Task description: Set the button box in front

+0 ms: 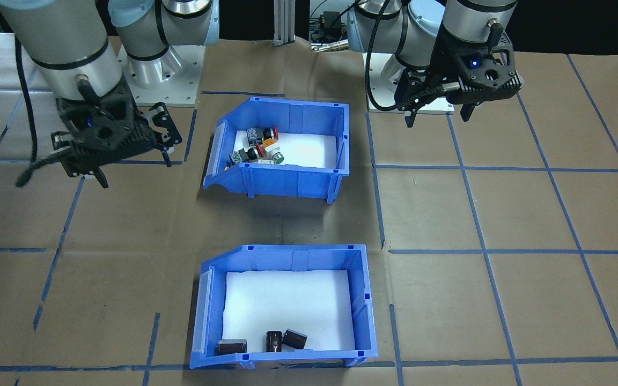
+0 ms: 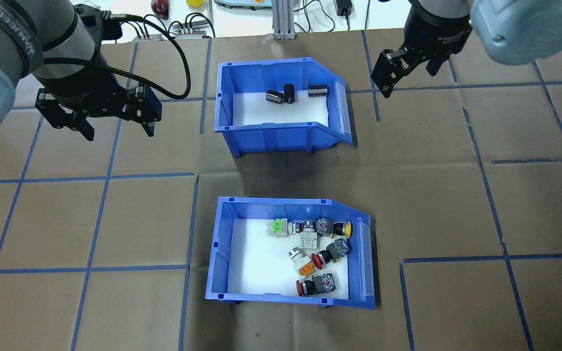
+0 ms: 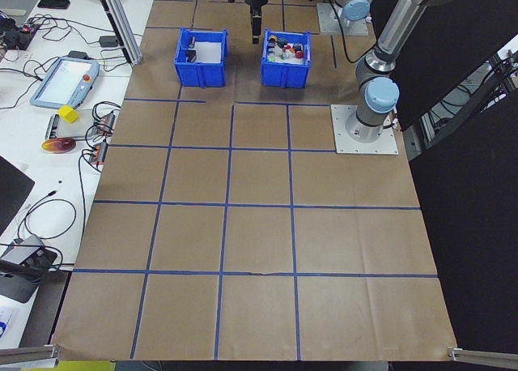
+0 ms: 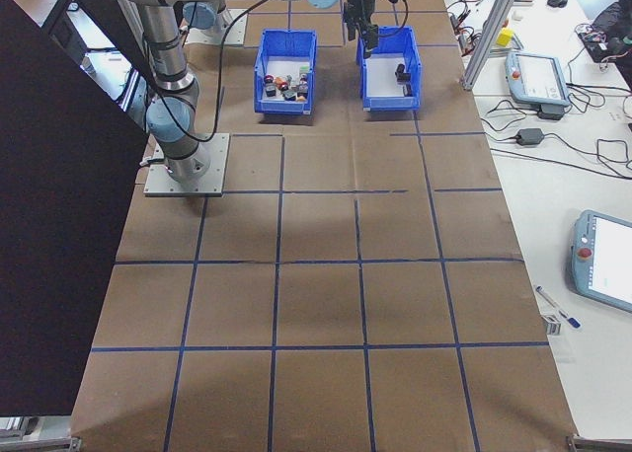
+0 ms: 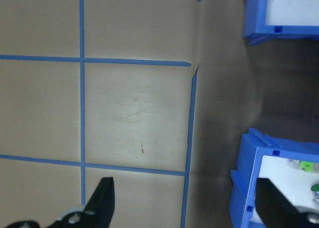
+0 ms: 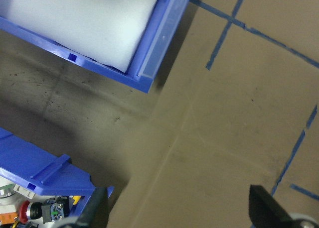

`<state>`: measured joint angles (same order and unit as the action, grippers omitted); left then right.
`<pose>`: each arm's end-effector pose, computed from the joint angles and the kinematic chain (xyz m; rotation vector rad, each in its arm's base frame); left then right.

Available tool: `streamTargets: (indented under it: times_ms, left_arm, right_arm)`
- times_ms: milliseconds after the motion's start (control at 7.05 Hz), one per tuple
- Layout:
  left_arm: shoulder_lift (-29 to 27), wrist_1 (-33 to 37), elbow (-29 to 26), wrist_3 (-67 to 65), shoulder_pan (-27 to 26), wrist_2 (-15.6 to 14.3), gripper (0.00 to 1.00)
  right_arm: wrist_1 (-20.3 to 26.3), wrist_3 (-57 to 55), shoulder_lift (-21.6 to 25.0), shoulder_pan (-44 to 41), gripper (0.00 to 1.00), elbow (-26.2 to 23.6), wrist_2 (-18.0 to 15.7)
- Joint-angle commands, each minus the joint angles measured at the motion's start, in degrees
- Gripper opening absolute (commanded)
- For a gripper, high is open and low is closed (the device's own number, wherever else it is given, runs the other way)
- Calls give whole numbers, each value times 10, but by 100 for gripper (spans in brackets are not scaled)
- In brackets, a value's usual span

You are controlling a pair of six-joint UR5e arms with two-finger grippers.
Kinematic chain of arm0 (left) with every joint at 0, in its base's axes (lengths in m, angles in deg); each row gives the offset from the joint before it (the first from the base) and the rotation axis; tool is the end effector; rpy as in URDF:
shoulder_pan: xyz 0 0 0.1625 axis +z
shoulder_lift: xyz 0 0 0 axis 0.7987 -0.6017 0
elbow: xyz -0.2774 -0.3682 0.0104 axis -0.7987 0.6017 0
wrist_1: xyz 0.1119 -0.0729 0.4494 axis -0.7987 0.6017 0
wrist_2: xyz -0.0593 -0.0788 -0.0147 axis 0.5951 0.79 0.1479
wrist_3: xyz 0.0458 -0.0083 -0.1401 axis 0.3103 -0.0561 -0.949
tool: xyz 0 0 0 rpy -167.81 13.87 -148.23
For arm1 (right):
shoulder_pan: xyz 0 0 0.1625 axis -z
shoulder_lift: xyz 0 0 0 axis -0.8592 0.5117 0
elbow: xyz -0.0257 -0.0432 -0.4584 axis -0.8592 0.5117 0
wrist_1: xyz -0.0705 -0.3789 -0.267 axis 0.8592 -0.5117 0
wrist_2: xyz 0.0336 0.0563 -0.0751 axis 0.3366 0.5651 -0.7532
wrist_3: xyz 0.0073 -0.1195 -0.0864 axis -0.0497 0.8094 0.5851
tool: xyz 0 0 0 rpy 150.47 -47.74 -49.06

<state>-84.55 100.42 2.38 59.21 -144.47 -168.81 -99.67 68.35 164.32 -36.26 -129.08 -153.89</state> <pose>-0.1332 -0.5153 0.4923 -0.2096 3.0462 -0.0437 0.1907 -0.6187 0.4673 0.7967 -3.0071 0.0965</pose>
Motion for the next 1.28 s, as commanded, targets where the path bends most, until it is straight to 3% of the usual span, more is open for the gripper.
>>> streamTargets:
  times_ms: [0,284,425,567,851,1134]
  left_arm:
    - [-5,-7,5,-172,-2,3,99]
    - [20,15,43,-332,-12,9,99]
    - [45,14,84,-445,-28,19,99]
    - [73,2,140,-544,-48,43,99]
    - [128,-59,242,-648,-83,53,98]
    - [186,-60,317,-792,-124,109,95]
  right_arm:
    - [1,54,-105,-81,100,93,-7]
    - [9,140,-190,-157,100,185,-7]
    - [10,188,-213,-173,100,201,-4]
    - [9,256,-222,-179,100,199,1]
    - [3,328,-250,-204,100,192,-1]
    - [-14,358,-280,-213,100,184,-8]
